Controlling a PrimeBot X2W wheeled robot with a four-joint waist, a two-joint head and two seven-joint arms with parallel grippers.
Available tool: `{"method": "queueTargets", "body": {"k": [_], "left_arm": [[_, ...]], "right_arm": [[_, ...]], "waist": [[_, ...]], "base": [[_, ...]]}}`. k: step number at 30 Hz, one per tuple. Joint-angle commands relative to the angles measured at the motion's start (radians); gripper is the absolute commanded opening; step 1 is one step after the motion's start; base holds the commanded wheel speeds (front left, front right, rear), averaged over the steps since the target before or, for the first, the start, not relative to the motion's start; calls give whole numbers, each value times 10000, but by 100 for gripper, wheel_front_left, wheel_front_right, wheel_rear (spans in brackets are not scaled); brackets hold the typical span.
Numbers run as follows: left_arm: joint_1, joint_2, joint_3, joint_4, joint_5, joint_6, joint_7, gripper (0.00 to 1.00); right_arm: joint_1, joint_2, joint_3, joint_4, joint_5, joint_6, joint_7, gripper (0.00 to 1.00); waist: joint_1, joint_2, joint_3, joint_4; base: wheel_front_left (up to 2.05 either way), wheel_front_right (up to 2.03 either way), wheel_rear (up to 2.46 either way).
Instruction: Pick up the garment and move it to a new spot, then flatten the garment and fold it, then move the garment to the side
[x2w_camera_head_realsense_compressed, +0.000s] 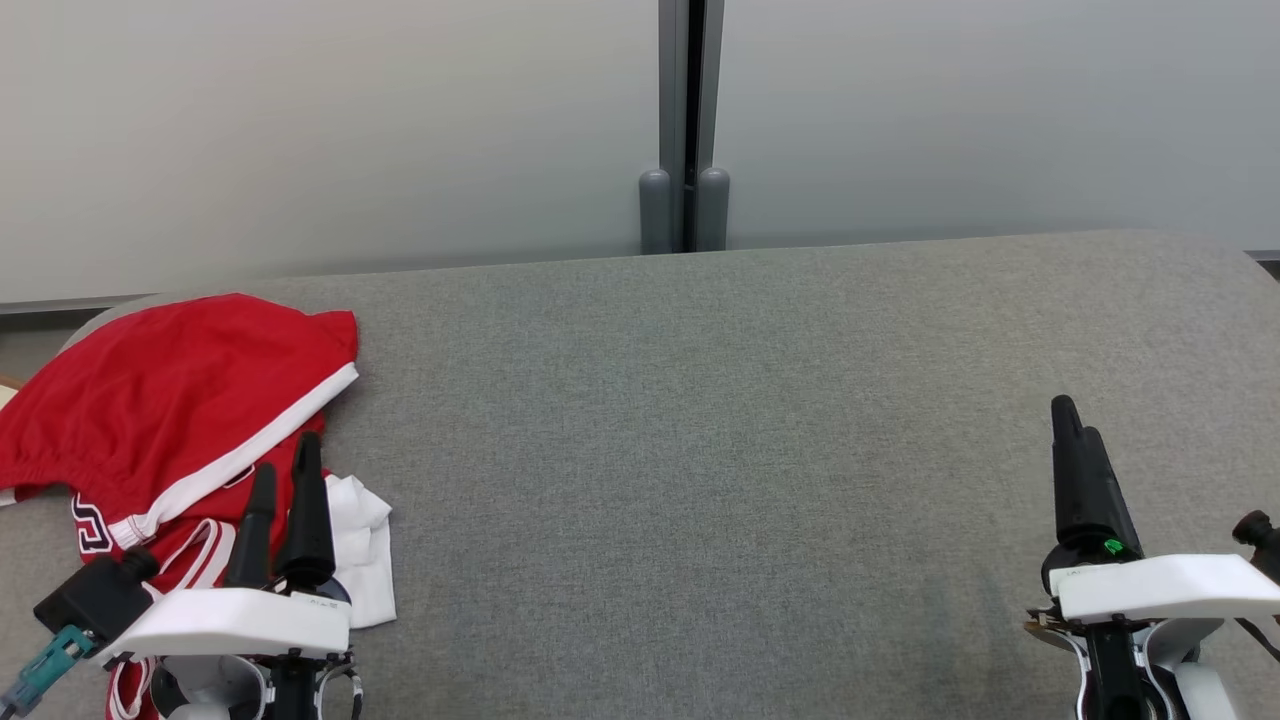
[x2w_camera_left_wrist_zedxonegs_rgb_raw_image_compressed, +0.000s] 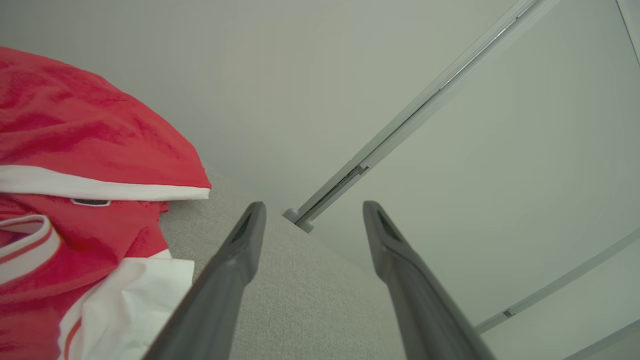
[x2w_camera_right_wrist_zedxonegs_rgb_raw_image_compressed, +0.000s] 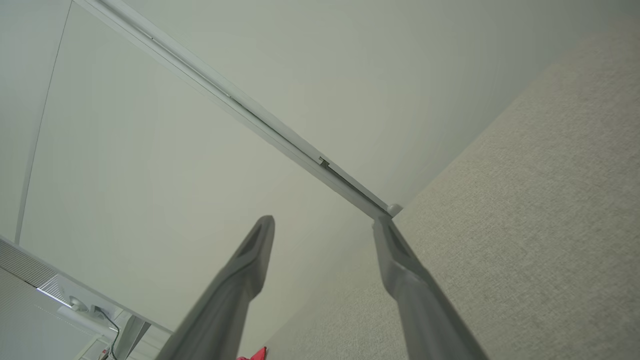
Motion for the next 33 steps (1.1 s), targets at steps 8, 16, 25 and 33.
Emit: {"method": "queueTargets", "body": {"k": [8, 16, 25, 33], "left_arm": [[-4, 90, -257, -80, 1792, 315, -344, 100], [11, 110, -386, -100, 2900, 586, -579, 100], [3, 127, -534, -54, 3857, 673, -823, 100], [34, 132, -636, -86, 4572, 733, -1012, 100]], "right_arm": [[-328, -56, 162, -166, -2281, 2, -365, 100], [-440, -61, 372, -46, -3438, 2, -602, 100], [-520, -67, 562, 195, -4482, 2, -854, 100], [-615, -69, 712, 434, -5128, 2, -1042, 100]], "waist": [[0, 0, 10, 10], [0, 0, 13, 14], [0, 0, 9, 30], [0, 0, -17, 54]], "base": [[0, 0, 0], [0, 0, 0], [0, 0, 0], [0, 0, 0]]}}
